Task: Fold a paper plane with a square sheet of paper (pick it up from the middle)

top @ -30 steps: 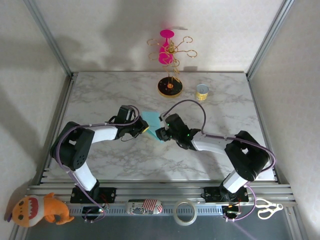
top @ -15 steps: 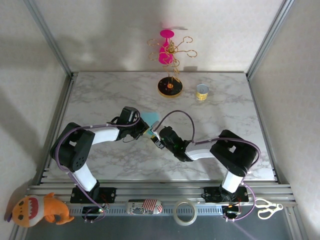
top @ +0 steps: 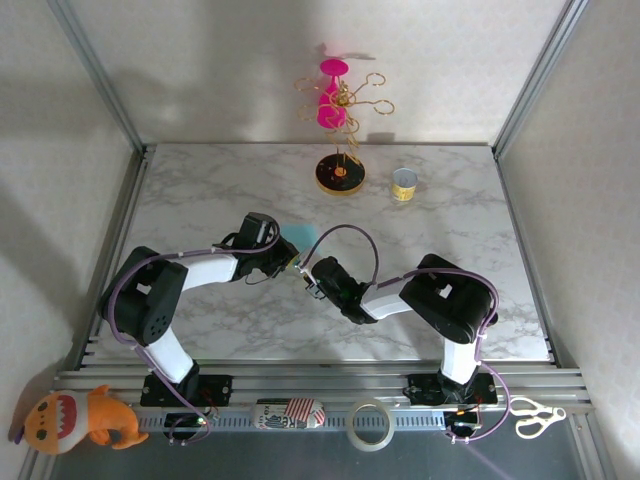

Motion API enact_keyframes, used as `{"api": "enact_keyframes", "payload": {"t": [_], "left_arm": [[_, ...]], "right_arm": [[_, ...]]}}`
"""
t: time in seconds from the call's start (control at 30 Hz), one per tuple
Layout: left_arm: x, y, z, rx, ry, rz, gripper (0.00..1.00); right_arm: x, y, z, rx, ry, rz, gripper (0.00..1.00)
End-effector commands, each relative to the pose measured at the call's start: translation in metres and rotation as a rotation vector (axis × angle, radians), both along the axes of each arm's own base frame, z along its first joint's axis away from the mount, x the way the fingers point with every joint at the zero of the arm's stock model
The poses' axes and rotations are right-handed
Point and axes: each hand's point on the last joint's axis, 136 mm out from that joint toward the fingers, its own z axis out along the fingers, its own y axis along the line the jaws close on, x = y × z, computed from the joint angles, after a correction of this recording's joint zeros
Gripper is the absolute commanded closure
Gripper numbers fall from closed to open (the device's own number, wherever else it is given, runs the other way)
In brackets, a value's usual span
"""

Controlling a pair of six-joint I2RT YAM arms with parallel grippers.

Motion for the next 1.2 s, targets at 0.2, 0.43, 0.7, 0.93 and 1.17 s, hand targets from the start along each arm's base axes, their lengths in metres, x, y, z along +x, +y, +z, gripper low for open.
{"api": "enact_keyframes", "payload": {"t": [0.2, 0.43, 0.7, 0.93, 1.17], "left_arm": [[0.021, 0.072, 0.043, 0.028, -0.108, 0.213, 0.62], [0.007, 0.068, 0.031, -0.023, -0.098, 0.173, 0.69], [0.001, 0.025, 0.007, -0.063, -0.058, 0.050, 0.76], [-0.001, 0.015, -0.017, -0.044, -0.004, 0.023, 0.78], [-0.001, 0.015, -0.024, -0.038, 0.009, 0.028, 0.76]], "right_arm": [[0.003, 0.006, 0.007, -0.016, -0.051, 0.023, 0.88], [-0.002, 0.009, 0.009, 0.014, -0.032, 0.059, 0.91], [-0.004, 0.008, 0.008, 0.060, 0.029, 0.088, 0.91], [-0.004, 0.009, 0.007, 0.117, 0.110, 0.122, 0.90], [-0.003, 0.009, 0.005, 0.110, 0.114, 0.124, 0.90]]}}
